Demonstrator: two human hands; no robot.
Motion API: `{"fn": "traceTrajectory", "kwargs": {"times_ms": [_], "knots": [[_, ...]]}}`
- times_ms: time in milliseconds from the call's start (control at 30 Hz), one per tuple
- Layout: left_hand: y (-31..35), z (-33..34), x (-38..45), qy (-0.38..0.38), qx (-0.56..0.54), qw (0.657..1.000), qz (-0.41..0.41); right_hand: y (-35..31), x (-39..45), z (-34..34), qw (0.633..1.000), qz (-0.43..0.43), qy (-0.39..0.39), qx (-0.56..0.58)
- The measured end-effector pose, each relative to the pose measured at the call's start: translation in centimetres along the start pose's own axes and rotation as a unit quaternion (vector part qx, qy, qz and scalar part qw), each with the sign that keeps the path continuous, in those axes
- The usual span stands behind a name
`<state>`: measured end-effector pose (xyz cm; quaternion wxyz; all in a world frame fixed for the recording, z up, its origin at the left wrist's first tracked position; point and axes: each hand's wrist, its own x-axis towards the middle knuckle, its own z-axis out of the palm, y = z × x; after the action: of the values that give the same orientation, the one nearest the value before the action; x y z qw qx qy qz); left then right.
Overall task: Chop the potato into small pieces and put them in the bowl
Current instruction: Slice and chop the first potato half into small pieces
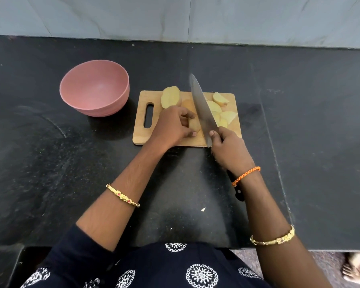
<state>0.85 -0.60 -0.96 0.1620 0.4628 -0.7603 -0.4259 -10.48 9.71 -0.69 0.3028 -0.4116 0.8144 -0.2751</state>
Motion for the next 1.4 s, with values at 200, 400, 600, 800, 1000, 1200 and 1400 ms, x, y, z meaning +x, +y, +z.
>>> {"fn": "traceTrajectory", "kwargs": {"times_ms": [200,400,600,800,1000,1200,1400], "knots": [[-0.7,0.3,-0.1,0.028,-0.034,0.999,0.011,-1.0,0.7,-0.6,0.997,0.032,-0.063,-0.040],[-0.9,0.6,-0.3,0.050,-0.049,0.997,0.022,-0.8,-1.0,0.3,0.993,0.039,-0.073,-0.089],[-1.0,0.5,-0.2,0.050,-0.046,0.998,0.015,0.1,-3.5,-0.6,0.992,0.046,-0.060,-0.101],[-1.2,0.6,0.0,0.053,-0.057,0.997,-0.002,0.0,-2.7,-1.3,0.999,0.030,-0.020,-0.036],[-1.2,0.2,-0.2,0.047,-0.064,0.997,-0.006,-0.8,-1.4,-0.8,0.998,0.026,-0.037,-0.045],[-1.2,0.2,0.0,0.045,-0.061,0.997,-0.011,-1.0,-1.2,-0.8,0.998,0.019,-0.046,-0.047],[-1.2,0.4,0.2,0.055,-0.056,0.997,-0.001,-1.4,-0.8,-0.6,0.994,0.013,-0.054,-0.095]]}}
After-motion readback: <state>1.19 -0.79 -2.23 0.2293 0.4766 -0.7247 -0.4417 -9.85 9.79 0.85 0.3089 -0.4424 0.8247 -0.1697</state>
